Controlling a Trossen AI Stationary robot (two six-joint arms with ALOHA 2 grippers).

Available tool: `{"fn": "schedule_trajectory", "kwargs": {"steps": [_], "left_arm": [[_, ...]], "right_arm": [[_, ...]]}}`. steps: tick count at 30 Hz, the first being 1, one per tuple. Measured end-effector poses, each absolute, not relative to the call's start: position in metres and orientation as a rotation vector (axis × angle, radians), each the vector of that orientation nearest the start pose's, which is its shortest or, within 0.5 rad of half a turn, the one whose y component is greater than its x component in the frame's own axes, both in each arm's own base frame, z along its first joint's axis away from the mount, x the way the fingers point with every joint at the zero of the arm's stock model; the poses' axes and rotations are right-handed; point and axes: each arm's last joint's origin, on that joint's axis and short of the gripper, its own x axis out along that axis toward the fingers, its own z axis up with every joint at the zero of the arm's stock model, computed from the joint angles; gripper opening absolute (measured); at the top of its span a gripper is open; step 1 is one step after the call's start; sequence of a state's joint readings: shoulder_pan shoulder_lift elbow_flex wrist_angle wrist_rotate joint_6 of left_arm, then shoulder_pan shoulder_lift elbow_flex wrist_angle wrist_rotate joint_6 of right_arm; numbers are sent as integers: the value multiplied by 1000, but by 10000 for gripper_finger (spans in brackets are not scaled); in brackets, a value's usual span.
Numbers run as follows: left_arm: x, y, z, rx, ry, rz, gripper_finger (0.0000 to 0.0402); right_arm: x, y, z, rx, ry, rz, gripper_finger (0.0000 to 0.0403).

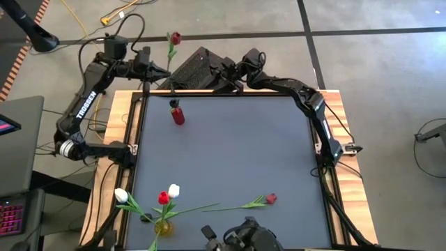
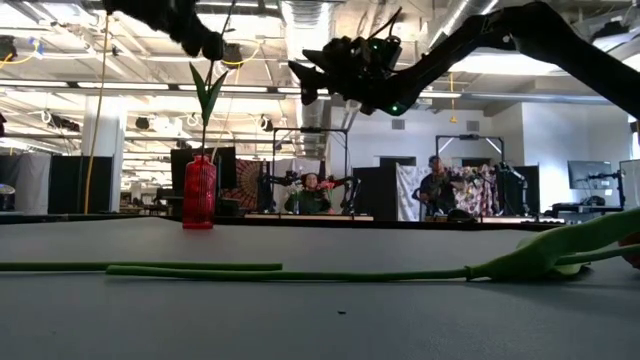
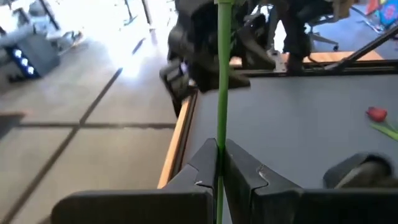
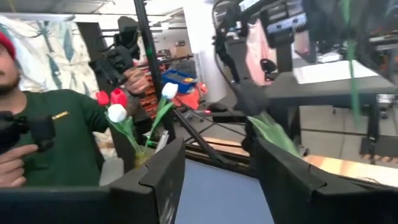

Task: Sort flowers into vase by color
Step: Put the top dark red tulip into the red vase

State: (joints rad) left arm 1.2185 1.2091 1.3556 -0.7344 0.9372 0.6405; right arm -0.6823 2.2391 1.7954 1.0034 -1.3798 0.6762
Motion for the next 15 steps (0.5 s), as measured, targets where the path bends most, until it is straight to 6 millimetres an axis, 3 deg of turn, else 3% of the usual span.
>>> {"fn": "schedule_trajectory", "kwargs": {"steps": [5, 15], "left_arm": [[97, 220, 378, 56, 343, 221, 0], [97, 217, 375, 5, 318, 164, 0]], "right_arm": [[393, -299, 299, 153, -54, 704, 214], [396, -294, 297, 136, -34, 748, 214]]}}
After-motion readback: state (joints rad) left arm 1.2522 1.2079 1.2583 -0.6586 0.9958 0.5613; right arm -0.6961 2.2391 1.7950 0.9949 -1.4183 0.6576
